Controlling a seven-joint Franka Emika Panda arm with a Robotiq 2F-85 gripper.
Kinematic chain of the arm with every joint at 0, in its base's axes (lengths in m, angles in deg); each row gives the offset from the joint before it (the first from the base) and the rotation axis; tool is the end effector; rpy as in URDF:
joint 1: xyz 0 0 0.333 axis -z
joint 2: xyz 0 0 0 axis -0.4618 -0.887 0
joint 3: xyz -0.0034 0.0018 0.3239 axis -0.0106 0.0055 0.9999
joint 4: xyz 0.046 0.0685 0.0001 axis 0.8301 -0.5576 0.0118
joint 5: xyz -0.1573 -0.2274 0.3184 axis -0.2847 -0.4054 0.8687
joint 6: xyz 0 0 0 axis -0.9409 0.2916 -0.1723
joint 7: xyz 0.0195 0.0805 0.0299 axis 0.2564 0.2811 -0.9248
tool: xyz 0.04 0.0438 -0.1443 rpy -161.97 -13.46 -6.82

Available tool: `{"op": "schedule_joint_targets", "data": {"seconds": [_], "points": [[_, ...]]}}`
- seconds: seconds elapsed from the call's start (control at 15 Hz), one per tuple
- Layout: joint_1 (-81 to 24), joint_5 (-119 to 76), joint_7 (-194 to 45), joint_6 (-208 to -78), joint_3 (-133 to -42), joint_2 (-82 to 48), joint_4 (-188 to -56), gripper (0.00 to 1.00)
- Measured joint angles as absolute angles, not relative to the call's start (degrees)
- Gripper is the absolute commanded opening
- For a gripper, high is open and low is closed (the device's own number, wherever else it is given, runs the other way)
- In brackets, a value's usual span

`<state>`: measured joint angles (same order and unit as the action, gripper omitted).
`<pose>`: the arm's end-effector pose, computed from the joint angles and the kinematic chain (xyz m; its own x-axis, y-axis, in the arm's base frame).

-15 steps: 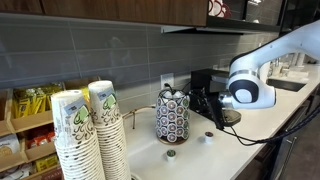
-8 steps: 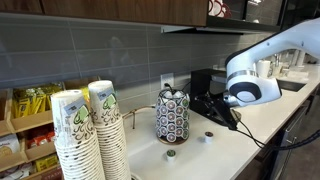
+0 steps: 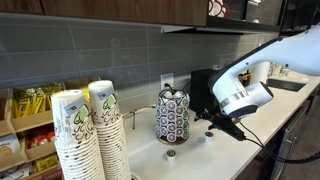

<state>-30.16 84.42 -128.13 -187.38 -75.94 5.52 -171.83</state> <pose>0.4953 0.0040 0.2975 0.5605 -0.7197 0.4097 -0.4663 -0.6831 -0.5621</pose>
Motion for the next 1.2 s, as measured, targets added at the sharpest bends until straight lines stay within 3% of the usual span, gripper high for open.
{"op": "schedule_joint_targets", "data": {"seconds": [1.2], "points": [[-29.5, 68.0, -126.5, -190.3, -76.4, 2.5, -174.3, 1.00]]}}
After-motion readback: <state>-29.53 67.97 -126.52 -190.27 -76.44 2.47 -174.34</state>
